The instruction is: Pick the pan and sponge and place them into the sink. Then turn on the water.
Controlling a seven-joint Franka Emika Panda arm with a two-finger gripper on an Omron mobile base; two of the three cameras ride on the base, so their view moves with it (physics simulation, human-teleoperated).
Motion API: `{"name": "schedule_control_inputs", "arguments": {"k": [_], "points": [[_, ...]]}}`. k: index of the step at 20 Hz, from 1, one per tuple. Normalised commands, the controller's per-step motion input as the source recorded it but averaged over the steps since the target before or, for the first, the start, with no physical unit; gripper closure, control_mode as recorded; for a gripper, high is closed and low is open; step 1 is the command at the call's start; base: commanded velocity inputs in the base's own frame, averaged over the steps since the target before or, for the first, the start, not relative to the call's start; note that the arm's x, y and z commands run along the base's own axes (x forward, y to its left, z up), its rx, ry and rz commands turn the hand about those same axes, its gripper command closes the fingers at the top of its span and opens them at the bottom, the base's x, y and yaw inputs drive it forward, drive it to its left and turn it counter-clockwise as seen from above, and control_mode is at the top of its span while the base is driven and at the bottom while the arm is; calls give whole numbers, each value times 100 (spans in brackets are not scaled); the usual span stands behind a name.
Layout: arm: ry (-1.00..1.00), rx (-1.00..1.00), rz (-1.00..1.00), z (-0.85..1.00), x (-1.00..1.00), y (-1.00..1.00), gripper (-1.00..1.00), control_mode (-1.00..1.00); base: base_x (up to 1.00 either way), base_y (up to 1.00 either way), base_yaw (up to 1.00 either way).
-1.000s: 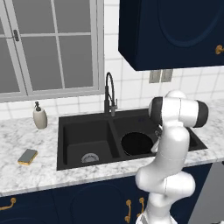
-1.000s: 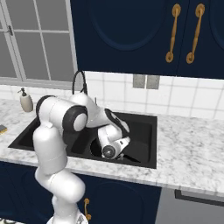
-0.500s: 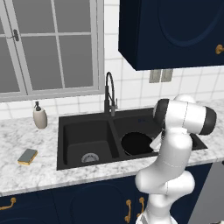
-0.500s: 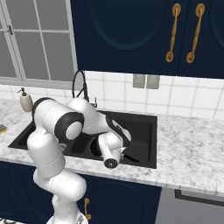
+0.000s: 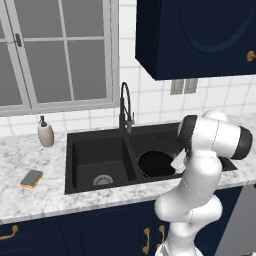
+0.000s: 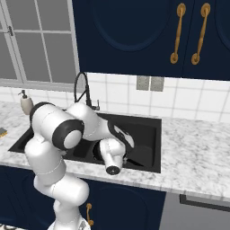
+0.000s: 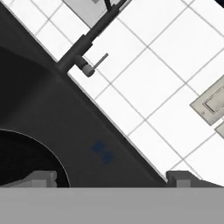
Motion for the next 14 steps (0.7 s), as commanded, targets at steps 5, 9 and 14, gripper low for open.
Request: {"name": "schedule_control_inputs", "arguments": {"k": [5, 9, 14], "points": [[2, 0, -23, 100, 2, 11, -100, -100, 0, 0, 0], [7, 8, -4, 100, 0, -4, -100, -100, 0, 0, 0], [3, 12, -1, 100, -21, -24, -100, -100, 0, 0, 0]]}}
